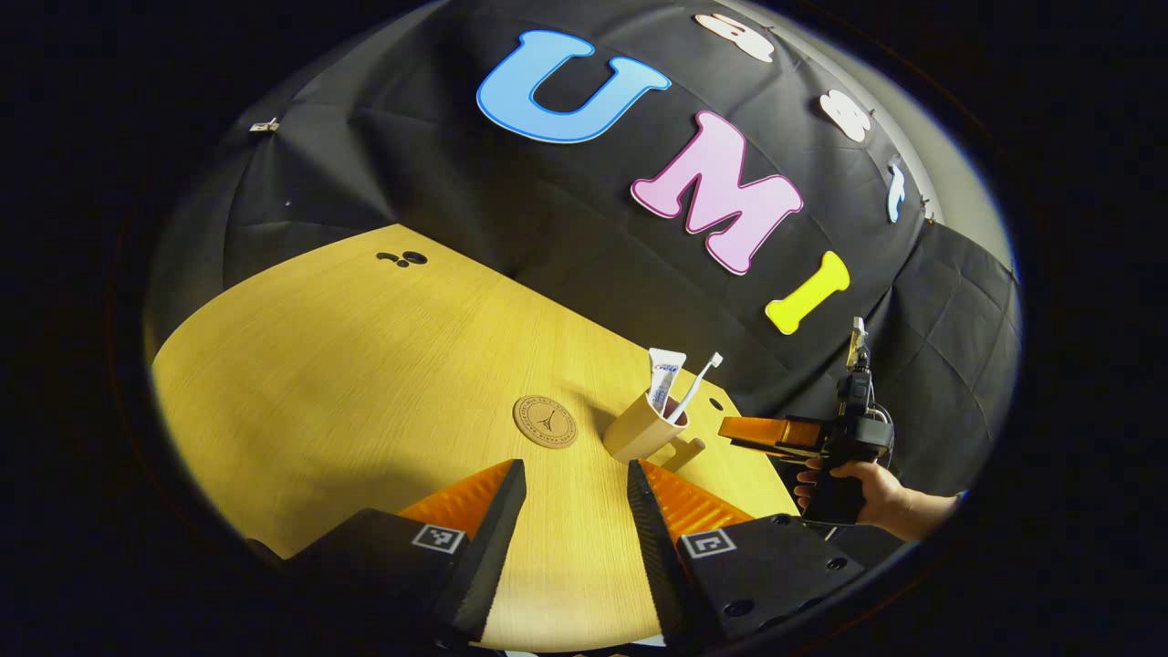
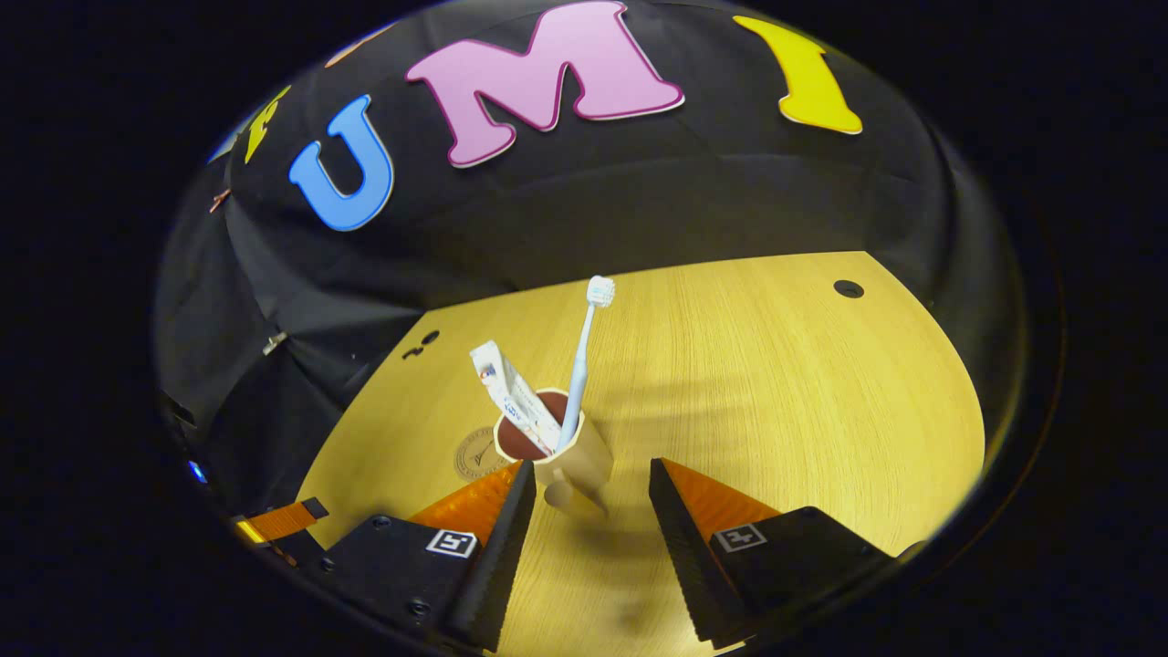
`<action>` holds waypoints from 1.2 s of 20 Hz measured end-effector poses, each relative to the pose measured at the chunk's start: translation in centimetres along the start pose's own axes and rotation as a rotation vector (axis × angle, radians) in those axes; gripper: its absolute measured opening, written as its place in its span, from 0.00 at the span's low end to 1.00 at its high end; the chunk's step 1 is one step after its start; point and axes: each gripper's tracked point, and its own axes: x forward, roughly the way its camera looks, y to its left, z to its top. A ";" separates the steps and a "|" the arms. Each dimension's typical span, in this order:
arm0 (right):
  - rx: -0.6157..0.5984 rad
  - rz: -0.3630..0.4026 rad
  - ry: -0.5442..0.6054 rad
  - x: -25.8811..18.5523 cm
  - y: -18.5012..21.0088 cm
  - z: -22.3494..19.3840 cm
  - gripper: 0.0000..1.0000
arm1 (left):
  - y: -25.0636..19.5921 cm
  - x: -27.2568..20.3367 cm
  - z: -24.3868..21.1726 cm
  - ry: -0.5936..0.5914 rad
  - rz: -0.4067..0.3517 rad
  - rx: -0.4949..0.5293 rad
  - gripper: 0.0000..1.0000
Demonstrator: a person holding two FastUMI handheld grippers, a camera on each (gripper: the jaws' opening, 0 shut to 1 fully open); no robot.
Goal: Put the toothbrush and toothpaste on the desktop into the cup, then pick up the cup and place it on the coaster on the desktop.
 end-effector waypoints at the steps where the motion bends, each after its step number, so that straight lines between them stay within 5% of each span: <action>1: -0.016 0.003 0.034 0.2 0.2 -0.5 0.81 | 0.0 0.0 -0.2 0.005 0.004 0.006 0.71; 5: -0.130 -0.016 0.200 1.2 0.6 -3.0 0.90 | -0.1 -0.2 -0.8 0.023 0.011 0.044 0.73; 16: -0.317 -0.073 0.473 7.2 0.3 -6.5 0.91 | 1.4 -0.9 -1.6 0.026 0.044 0.002 0.74; 24: -0.370 -0.099 0.546 9.6 1.1 -7.3 0.78 | 1.8 -0.9 -2.6 0.041 0.050 -0.047 0.74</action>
